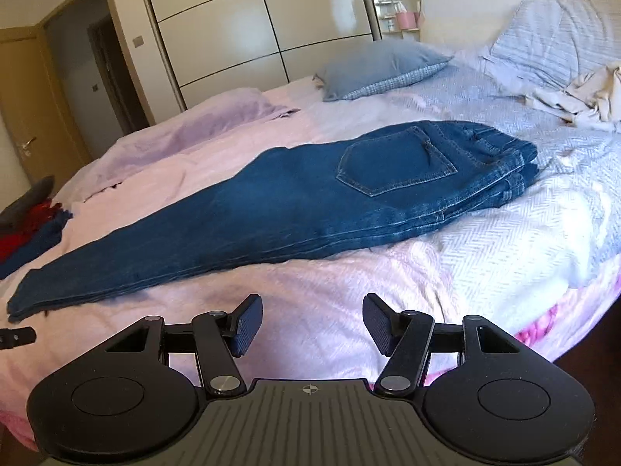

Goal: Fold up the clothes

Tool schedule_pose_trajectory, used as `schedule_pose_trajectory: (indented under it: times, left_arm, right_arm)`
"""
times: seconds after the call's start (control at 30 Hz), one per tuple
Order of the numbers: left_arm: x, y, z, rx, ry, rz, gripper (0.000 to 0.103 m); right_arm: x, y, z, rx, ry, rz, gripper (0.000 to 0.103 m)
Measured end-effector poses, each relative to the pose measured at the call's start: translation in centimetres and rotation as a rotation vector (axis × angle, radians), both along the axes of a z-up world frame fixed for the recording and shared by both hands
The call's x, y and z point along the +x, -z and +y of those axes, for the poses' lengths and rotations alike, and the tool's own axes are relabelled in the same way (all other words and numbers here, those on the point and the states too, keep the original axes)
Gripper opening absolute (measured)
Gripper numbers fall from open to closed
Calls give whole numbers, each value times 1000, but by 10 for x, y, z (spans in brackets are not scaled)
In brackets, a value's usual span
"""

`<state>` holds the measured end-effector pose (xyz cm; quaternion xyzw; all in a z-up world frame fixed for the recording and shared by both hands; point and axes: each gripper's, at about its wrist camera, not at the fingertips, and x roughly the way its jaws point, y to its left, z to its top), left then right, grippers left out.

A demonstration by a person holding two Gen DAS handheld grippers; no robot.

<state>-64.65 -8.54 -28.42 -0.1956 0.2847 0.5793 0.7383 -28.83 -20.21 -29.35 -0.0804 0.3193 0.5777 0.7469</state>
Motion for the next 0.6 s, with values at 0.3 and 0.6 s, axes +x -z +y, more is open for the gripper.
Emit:
schedule_pose_trajectory:
  times: [0.3, 0.6]
  left_arm:
    - [0, -24, -50, 73, 20, 14, 30]
    - [-3, -37, -65, 106, 28, 3, 31]
  right_arm:
    - [-16, -31, -29, 52, 9, -40, 61]
    - [-17, -41, -53, 77, 48, -38, 61]
